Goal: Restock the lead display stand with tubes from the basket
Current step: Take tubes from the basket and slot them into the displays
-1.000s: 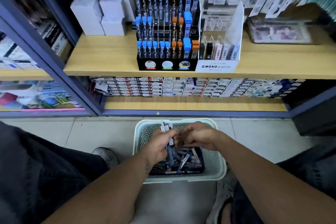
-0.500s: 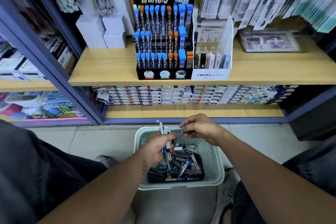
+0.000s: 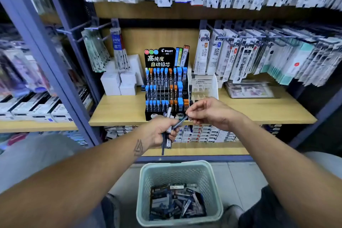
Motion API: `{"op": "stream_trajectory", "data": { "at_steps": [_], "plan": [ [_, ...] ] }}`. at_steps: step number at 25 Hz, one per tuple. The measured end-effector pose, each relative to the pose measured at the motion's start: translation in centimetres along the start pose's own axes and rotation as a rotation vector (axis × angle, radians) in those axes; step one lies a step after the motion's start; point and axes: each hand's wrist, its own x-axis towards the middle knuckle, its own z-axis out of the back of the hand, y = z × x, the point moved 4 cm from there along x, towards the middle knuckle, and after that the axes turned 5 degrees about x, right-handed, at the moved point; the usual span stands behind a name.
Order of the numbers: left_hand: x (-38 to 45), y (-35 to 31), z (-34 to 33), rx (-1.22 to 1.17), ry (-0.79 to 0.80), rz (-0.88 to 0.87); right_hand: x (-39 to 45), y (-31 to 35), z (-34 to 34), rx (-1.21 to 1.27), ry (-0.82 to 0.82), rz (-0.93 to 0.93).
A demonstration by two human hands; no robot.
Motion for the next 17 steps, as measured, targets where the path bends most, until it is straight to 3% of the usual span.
{"op": "stream_trajectory", "data": {
  "at_steps": [4,8,17],
  "plan": [
    [-1.6,-6.0,1.6,0.076,-0.034,-0.043,0.8,5.0,0.8,-0.093,-0.053,0.162],
    [-1.4,-10.6,3.9,0.223,-0.171,-0.176,3.7,7.9,2.0,-0.139,-0.132,0.218],
    [1.9,-15.8,8.9,0.079,-0.311,-0.302,12.4,10.6,-1.0,-0.678,-0.291,0.378]
  ]
}}
